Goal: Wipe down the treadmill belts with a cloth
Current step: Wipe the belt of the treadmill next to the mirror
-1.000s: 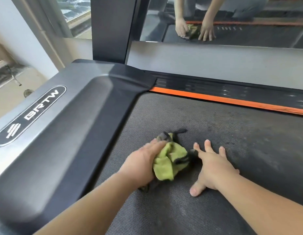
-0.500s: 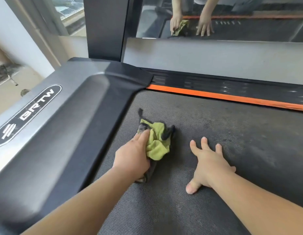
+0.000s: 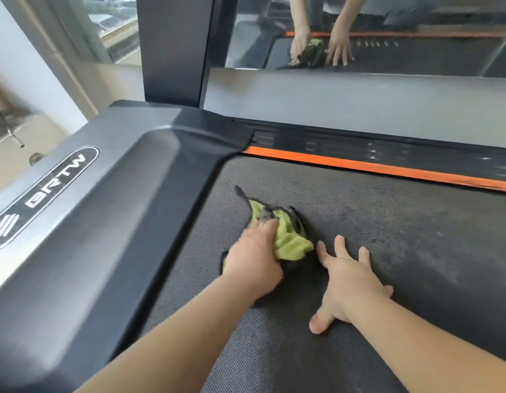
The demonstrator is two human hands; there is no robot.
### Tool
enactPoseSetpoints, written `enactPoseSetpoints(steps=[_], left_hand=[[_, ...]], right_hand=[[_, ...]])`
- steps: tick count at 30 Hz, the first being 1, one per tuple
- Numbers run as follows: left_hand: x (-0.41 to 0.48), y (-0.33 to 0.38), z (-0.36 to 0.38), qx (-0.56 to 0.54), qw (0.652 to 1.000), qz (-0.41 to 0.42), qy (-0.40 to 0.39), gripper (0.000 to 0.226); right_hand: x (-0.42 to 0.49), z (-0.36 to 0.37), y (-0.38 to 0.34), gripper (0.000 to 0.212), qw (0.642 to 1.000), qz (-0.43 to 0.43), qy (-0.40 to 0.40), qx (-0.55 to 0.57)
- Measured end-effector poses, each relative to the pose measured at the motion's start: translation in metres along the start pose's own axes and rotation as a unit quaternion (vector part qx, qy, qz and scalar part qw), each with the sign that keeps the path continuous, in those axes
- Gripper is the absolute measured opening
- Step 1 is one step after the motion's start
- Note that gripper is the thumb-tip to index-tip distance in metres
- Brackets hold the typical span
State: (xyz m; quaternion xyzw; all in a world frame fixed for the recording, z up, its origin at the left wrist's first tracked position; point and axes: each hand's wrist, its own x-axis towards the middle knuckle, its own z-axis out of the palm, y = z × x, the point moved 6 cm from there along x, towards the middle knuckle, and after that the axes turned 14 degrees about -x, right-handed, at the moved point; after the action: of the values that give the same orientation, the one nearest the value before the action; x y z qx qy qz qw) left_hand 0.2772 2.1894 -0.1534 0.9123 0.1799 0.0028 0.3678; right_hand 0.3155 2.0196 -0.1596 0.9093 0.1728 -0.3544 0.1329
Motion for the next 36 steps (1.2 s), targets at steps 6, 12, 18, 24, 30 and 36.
enactPoseSetpoints(steps=[6,12,18,24,30,36], left_hand=[[0.003,0.009,0.004,0.06,0.995,0.041,-0.074,0.077],[-0.01,0.03,0.018,0.033,0.992,0.045,-0.111,0.079],[0.016,-0.007,-0.018,0.053,0.998,-0.02,-0.008,0.071],[-0.016,0.035,0.022,-0.011,0.988,0.079,-0.132,0.075],[0.019,0.011,-0.001,0.016,0.999,-0.029,0.022,0.054],[0.002,0.016,0.012,-0.045,0.993,0.032,-0.103,0.074]], right_hand=[[0.001,0.0,0.002,0.149,1.0,-0.004,0.003,0.001],[0.002,0.002,0.004,0.157,1.0,0.008,-0.002,0.01],[0.002,0.0,0.001,0.155,1.0,-0.005,0.004,0.001],[0.001,-0.001,0.005,0.154,1.0,0.014,-0.001,0.015],[0.002,0.0,0.002,0.158,1.0,0.002,-0.003,0.003],[0.001,0.0,0.003,0.147,1.0,0.001,-0.004,0.017]])
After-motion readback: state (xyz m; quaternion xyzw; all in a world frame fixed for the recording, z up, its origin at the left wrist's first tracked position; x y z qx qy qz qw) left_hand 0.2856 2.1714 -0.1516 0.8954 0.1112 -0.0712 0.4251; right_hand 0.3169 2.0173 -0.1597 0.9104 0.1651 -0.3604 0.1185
